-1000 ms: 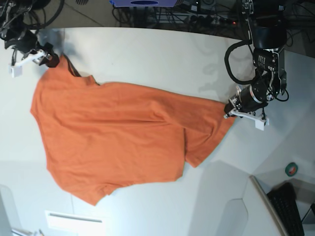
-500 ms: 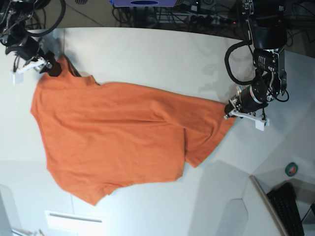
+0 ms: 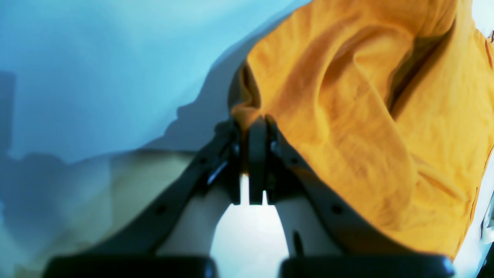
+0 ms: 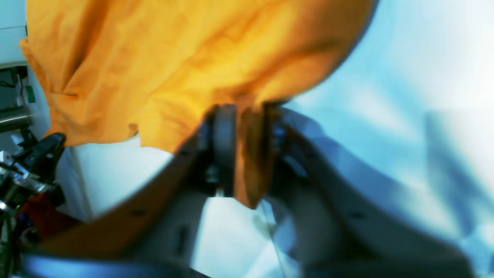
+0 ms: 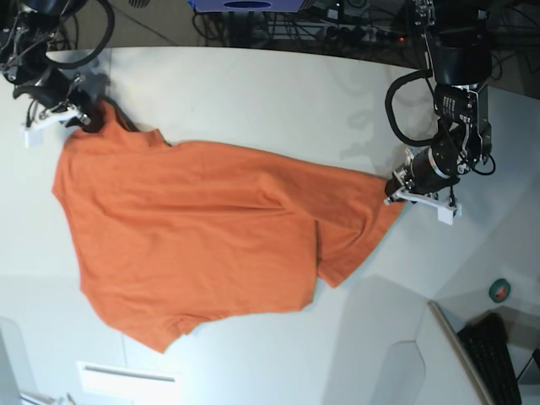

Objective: Layout the t-shirt on the table in an organized manner, then fold the t-shirt properly
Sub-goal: 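Hold the stretched orange shirt with both grippers, then lift the shirt with both grippers and lay it flat, shaking it out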

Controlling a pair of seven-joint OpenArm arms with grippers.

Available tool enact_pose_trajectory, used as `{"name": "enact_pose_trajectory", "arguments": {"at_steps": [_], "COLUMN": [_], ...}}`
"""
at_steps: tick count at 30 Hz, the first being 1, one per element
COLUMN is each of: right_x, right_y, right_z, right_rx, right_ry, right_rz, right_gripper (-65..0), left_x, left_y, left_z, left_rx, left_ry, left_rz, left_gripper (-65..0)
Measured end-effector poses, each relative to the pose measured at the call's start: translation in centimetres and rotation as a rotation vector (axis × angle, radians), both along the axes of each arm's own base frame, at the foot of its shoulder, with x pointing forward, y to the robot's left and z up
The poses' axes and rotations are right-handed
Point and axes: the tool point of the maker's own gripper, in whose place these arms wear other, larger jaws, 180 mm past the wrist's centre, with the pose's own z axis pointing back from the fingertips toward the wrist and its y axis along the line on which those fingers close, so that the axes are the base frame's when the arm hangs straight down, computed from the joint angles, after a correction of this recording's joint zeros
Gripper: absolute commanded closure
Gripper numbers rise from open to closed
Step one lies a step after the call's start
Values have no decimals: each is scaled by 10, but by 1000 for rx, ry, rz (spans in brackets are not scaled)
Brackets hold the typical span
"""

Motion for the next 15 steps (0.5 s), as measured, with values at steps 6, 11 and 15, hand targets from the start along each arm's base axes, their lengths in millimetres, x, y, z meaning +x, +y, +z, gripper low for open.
{"name": "enact_pose_trajectory", "arguments": {"at_steps": [6, 11, 15], "right_x": [-1, -7, -19], "right_y": [-1, -4, -17], "right_z": [-1, 3, 21], "right_rx": [-6, -45, -142], "right_ry": [-8, 7, 81], "right_rz": [-14, 13, 45], "right_gripper": [0, 0, 0], "left_x": [-1, -2, -5], "left_y": [0, -2, -6], "left_z": [-1, 6, 38], "left_rx": [0, 9, 50], "left_ry": [2, -10, 6], "left_rz": [0, -19, -112], "left_gripper": [0, 0, 0]}}
